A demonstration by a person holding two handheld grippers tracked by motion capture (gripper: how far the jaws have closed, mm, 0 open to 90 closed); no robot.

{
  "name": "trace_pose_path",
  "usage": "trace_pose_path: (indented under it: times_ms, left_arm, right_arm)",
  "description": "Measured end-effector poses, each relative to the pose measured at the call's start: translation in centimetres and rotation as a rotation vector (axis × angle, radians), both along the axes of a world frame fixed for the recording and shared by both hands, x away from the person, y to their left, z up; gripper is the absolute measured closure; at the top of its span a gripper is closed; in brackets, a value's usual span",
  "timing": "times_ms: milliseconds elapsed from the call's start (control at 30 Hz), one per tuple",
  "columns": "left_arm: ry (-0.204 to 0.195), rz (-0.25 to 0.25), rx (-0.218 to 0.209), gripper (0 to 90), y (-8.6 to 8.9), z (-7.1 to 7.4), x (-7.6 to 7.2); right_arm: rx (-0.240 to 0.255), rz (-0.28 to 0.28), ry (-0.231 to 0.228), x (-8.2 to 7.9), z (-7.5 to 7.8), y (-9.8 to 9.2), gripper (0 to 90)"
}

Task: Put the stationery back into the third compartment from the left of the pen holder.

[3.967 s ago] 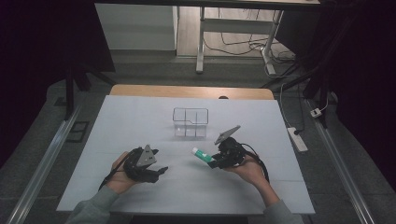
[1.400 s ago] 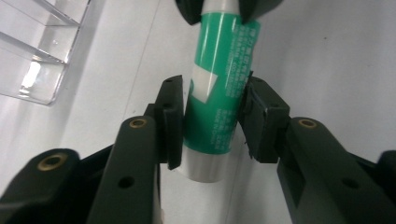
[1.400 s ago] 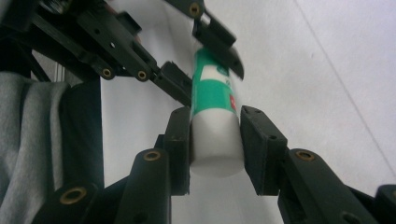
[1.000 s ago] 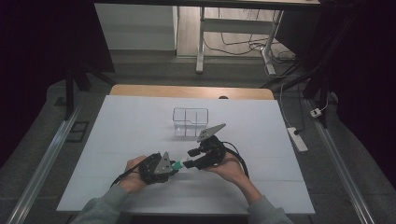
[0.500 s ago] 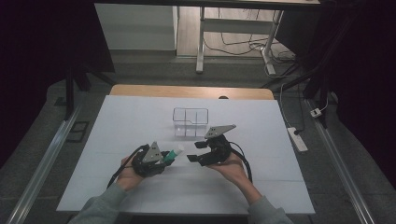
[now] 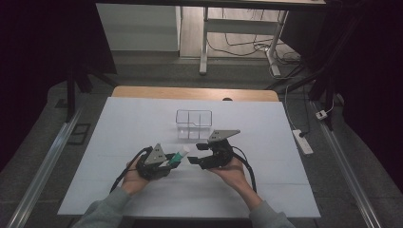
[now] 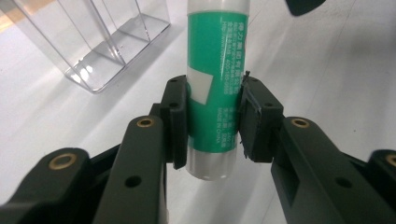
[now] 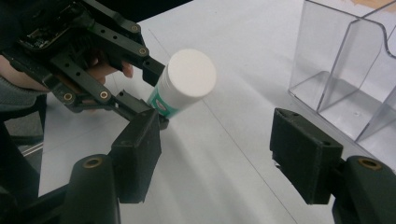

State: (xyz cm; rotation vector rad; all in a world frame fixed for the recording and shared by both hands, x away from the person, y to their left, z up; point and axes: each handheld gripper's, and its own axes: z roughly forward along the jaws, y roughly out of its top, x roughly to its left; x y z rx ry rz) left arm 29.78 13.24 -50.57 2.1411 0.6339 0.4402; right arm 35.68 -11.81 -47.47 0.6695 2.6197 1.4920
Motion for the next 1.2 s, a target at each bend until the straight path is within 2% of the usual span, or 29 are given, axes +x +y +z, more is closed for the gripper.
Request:
trace_pose_path:
  times_ms: [100, 367, 433, 633, 833, 900, 1033, 1200]
  left_arm:
    - [0.010, -0.003, -0.024, 65.2, -0.3, 0.0, 0.1]
    - [-0.002, -0.026, -0.022, 65.1, -1.9, -0.2, 0.1]
    - [-0.004, -0.035, -0.019, 65.1, -2.4, -0.3, 0.1]
    - [-0.006, -0.047, 0.003, 64.9, -3.5, -0.6, 0.1]
    - [-0.006, -0.041, -0.004, 62.9, -3.6, -0.8, 0.3]
    - [-0.004, -0.029, -0.006, 60.7, -3.5, -0.7, 0.4]
    - [0.006, -0.009, 0.000, 49.3, -3.0, -0.5, 0.5]
    - [0.027, 0.005, 0.013, 41.7, -2.1, -0.1, 0.5]
  right_arm:
    - [0.014, 0.001, -0.005, -0.1, 0.0, 0.2, 34.7]
    - [0.029, -0.004, 0.004, -0.3, -0.2, 0.6, 39.1]
    - [0.032, -0.001, 0.013, -0.3, -0.2, 0.6, 42.0]
    - [0.045, 0.021, 0.009, -0.4, -0.2, 0.5, 59.4]
    - [0.048, 0.035, 0.001, -0.5, 0.0, 0.5, 63.4]
    - [0.048, 0.036, -0.005, -0.7, 0.1, 0.5, 64.0]
    - [0.050, 0.026, -0.038, -0.7, 0.4, 0.3, 64.4]
    - [0.054, -0.012, -0.066, -0.6, 1.0, -0.5, 64.5]
